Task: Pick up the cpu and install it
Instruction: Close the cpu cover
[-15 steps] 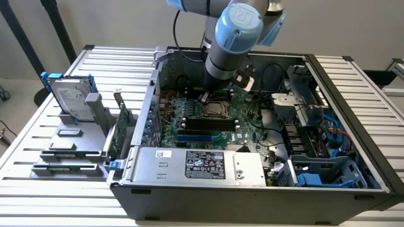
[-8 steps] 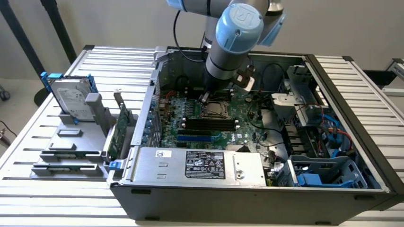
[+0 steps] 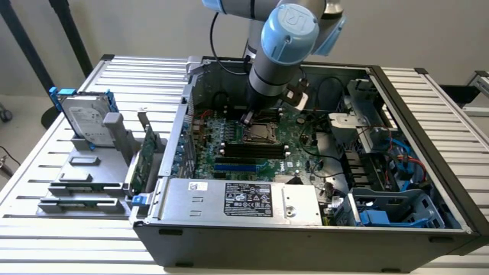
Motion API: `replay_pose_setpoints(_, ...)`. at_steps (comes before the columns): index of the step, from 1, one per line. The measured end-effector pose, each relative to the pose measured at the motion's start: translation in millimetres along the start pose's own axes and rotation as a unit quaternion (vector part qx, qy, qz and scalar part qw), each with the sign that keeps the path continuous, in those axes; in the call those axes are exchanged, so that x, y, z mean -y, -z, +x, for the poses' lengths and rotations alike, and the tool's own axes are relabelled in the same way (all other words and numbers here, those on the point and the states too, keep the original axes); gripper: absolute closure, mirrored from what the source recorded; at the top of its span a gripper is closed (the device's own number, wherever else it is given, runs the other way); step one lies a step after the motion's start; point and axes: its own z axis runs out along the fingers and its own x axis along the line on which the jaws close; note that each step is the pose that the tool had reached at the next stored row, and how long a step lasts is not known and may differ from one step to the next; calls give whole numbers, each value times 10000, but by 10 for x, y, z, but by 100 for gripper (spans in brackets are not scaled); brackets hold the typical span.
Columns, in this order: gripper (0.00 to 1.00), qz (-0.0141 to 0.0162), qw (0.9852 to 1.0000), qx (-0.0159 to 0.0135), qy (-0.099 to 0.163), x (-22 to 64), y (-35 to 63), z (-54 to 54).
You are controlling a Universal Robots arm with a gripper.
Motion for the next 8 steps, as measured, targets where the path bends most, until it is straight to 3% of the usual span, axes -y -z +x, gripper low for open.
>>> replay_pose_setpoints(8, 89, 2, 10000, 1, -1, -17, 3, 6)
